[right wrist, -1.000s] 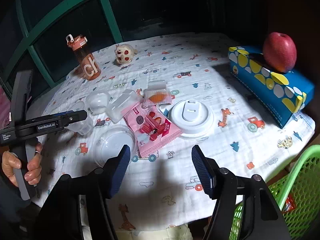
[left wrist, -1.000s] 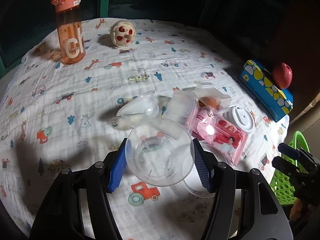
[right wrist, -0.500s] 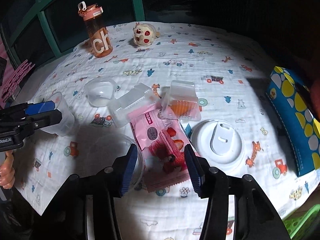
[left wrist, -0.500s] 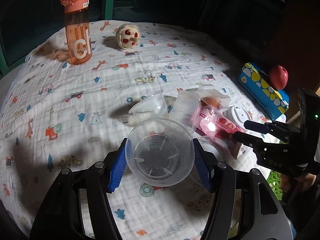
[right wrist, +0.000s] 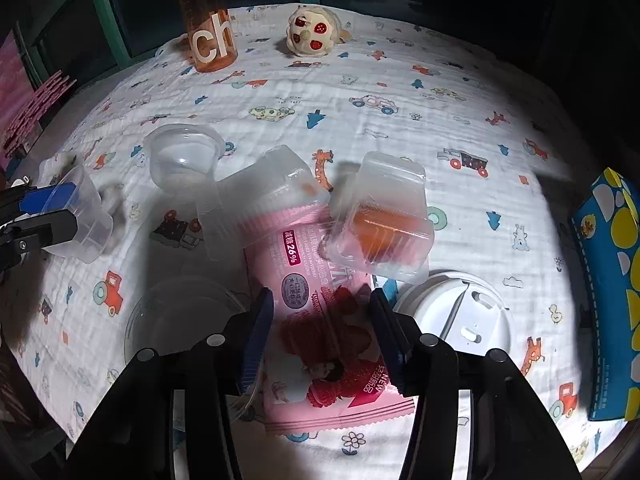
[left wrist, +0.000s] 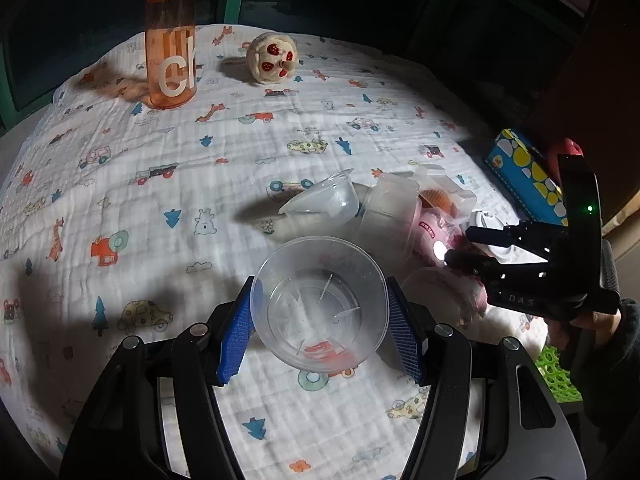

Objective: Collect trash
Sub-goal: 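Grasp the clear cup with the left tool while the right grasps the pink wrapper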

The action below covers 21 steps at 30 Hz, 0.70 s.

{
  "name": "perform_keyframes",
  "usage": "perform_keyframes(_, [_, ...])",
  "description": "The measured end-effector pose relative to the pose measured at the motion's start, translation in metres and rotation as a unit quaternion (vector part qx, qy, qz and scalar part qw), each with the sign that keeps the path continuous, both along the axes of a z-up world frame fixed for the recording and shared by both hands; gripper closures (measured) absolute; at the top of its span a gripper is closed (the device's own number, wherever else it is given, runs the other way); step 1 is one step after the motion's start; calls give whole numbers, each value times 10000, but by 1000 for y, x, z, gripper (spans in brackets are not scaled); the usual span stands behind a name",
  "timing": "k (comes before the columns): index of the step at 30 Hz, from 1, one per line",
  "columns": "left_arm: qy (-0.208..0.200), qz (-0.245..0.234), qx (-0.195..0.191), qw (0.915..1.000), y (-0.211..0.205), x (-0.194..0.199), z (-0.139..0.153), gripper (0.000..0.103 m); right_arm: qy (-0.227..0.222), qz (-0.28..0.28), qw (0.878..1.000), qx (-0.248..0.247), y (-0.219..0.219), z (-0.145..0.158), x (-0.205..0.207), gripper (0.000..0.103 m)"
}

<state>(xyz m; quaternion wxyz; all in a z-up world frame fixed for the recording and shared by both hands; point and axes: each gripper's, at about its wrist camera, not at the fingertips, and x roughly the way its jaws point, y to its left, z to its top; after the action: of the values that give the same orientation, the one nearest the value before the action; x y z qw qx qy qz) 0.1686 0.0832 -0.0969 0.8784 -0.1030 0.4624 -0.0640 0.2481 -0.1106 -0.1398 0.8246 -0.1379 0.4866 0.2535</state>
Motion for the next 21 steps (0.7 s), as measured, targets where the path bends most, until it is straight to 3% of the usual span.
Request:
perform_keyframes(2, [27,-12,-32,10000,0,1,-3,42,12,55,10000,-11,3,0,-1,45])
perform_keyframes(14, [80,-3,-69,9999,1,3,-7,42,147,172,9997,-49,8,-9,-6,34])
perform_keyframes(18, [94,-7,-80,9999,1,2,-7,42,155,107,9998,-52,7,-15,-9,34])
perform_keyframes(21, [96,6,-98,9999,1,1,-7,42,177,-26,9998,-18,4,-15,-8,40])
